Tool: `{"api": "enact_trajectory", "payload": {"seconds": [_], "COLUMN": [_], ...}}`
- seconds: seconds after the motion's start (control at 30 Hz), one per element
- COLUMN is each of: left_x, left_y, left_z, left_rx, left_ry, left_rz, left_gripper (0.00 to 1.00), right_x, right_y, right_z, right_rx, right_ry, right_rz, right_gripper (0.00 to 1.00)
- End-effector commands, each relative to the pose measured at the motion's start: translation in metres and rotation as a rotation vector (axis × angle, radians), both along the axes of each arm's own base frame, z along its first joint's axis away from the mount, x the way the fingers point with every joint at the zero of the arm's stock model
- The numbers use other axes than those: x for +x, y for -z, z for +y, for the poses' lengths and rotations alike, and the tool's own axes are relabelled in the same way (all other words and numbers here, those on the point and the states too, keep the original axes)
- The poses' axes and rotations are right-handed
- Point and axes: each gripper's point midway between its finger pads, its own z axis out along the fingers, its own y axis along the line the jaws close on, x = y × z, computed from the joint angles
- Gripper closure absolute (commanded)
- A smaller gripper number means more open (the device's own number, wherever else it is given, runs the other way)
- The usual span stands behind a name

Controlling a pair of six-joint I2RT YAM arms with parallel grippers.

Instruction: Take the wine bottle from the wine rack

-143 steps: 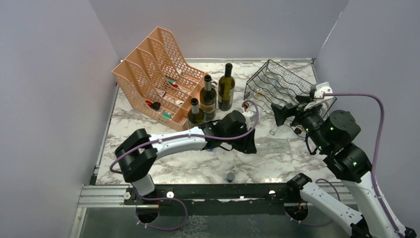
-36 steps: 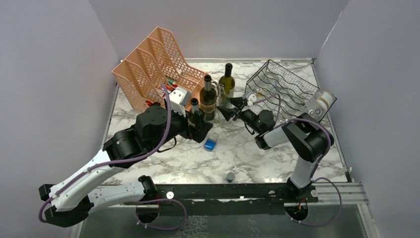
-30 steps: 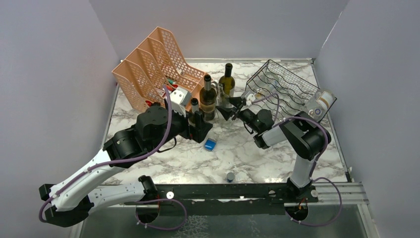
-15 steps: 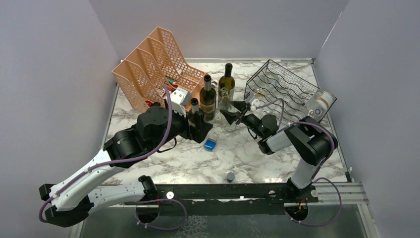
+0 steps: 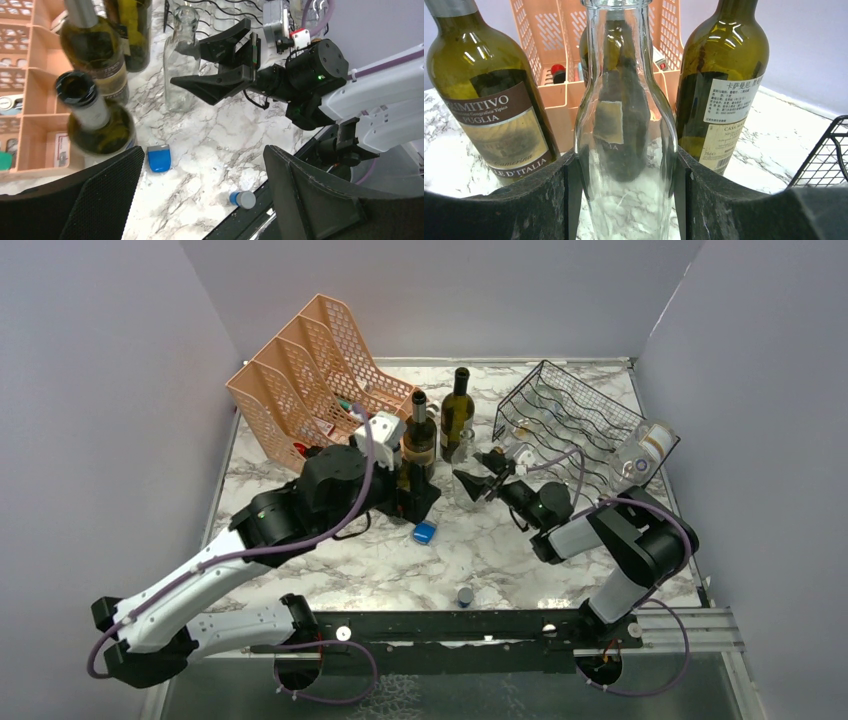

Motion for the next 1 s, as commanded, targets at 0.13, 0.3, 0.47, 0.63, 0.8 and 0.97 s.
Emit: {"api": "enact_trajectory", "payload": {"seconds": [0.13, 0.3, 0.47, 0.63, 0.8, 0.97], "left_x": [0.030, 0.063, 0.091, 0.109, 0.127, 0.133], "left_y": [-0.006, 0.010, 0.013, 0.029, 0.041, 0.053], "left_z": [-0.064, -0.085, -0.095, -0.115, -0.126, -0.135], "left_rx": [0.121, 0.244, 0.276, 0.309, 0.336, 0.340], "left_ry": [0.041, -0.017, -0.081, -0.064, -0.087, -0.066], "left_rz": [-0.030, -0.072, -0.089, -0.073, -0.076, -0.055], "left_gripper": [0.08, 0.13, 0.16, 0.18, 0.32, 0.42], "right_x": [-0.028, -0.030, -0.034, -0.038, -0.042, -0.045], "right_y": [-0.016, -0.017, -0.018, -0.019, -0.018, -0.018], "right_z": [-0.014, -0.018, -0.021, -0.025, -0.027, -0.028], "right_rx": [0.044, 0.050, 0.052, 0.059, 0.060, 0.065], "right_ry": [-0.014, -0.004, -0.001, 0.006, 0.004, 0.000], "right_rz": [-0.129, -0.126, -0.128, -0.121, -0.112, -0.108], "right_gripper": [0.53, 0.53, 0.53, 0.52, 0.52, 0.52]}}
